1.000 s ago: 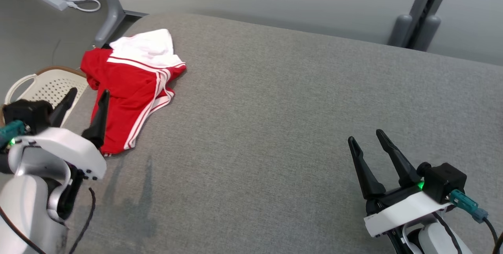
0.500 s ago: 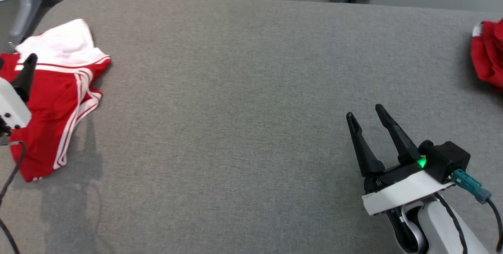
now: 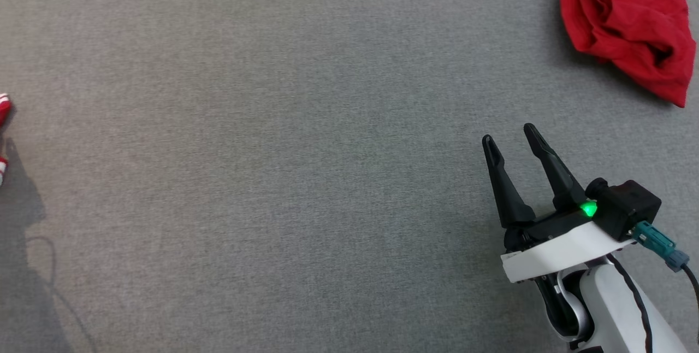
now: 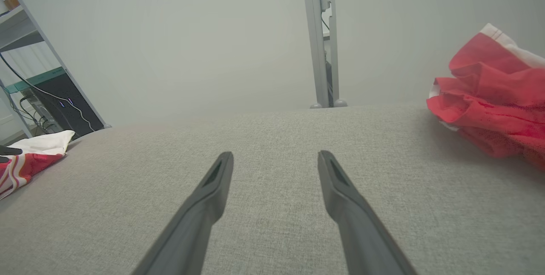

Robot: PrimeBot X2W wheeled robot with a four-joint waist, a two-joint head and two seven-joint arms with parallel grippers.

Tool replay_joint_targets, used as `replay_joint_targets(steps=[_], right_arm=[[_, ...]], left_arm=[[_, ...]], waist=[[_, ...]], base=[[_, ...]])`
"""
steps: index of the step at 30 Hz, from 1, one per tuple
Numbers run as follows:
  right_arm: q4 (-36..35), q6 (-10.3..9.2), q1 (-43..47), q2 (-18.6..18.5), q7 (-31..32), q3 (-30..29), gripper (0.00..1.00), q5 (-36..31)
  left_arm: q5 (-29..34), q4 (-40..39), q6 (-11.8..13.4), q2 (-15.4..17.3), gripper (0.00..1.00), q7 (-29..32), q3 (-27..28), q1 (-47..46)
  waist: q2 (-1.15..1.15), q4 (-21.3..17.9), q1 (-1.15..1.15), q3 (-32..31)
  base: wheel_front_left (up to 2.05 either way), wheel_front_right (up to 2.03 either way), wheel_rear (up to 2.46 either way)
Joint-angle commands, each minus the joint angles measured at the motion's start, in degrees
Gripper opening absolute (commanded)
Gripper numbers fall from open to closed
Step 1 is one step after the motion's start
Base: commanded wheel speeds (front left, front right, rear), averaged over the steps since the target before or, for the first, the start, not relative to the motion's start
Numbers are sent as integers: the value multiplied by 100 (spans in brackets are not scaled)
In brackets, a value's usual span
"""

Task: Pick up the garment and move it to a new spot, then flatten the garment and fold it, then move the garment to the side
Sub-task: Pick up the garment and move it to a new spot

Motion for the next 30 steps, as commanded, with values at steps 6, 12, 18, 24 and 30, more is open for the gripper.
replay_joint_targets(steps=[6,12,18,24,30], right_arm=[[-11,2,-96,55,-37,52,100,53],[-38,2,-96,23,-37,-8,100,28],[-16,2,-101,11,-37,-22,100,0],[-4,2,-143,21,-37,-28,100,-12],[49,2,-86,50,-38,-8,100,14]], left_arm=[[-115,534,-8,183,100,92,-145,-146],[19,1080,24,351,100,230,-298,-196],[31,1469,31,327,100,584,-451,-292],[-11,1522,5,327,0,417,-564,-391],[-162,1024,-7,459,0,69,-893,-356]], waist=[[0,-372,0,176],[0,-483,0,304],[0,-478,0,387],[0,-432,0,364],[0,-389,0,232]], base=[[0,0,0],[0,0,0],[0,0,0],[0,0,0],[0,0,0]])
